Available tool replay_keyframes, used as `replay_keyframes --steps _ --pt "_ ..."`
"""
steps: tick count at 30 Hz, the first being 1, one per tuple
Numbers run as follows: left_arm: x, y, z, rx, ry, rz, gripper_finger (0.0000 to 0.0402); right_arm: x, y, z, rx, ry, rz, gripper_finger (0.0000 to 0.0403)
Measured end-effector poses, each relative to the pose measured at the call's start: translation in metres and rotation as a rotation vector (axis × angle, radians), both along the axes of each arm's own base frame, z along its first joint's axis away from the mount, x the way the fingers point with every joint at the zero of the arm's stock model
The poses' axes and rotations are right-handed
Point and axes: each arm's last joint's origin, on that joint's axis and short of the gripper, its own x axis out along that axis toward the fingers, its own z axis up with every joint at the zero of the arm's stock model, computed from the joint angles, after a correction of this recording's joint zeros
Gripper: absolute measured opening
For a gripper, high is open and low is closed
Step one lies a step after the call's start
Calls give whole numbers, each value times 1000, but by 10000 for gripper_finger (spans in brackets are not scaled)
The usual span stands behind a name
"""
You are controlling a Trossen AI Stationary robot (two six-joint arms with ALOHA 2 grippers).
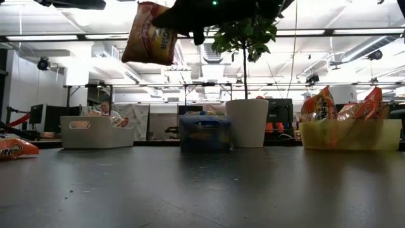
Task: Sort Maruchan noodles
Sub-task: Put the red noodle pack into the white bin
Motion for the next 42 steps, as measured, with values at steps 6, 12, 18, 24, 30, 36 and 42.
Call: replay_keyframes --steps 6,12,18,24,30,36,42 --pt "-3 4 4 103 33 12 128 26 -5 -2 -24 -10 -4 43" --pt "-11 9 8 110 40 7 128 55 -19 -10 -49 -22 -54 43" --pt "-17 15 14 139 41 18 128 80 -44 -25 -29 -25 -104 43" --pt "-30 27 28 160 -55 102 128 106 -66 -46 0 -35 -138 43" --pt "-41 37 38 135 -127 151 128 136 -80 -65 -4 -74 -152 43" --pt "-44 41 39 127 -127 145 128 158 -89 -79 -14 -126 -159 43" --pt "-43 40 37 144 -112 143 128 168 -92 -105 -40 -137 -159 44"
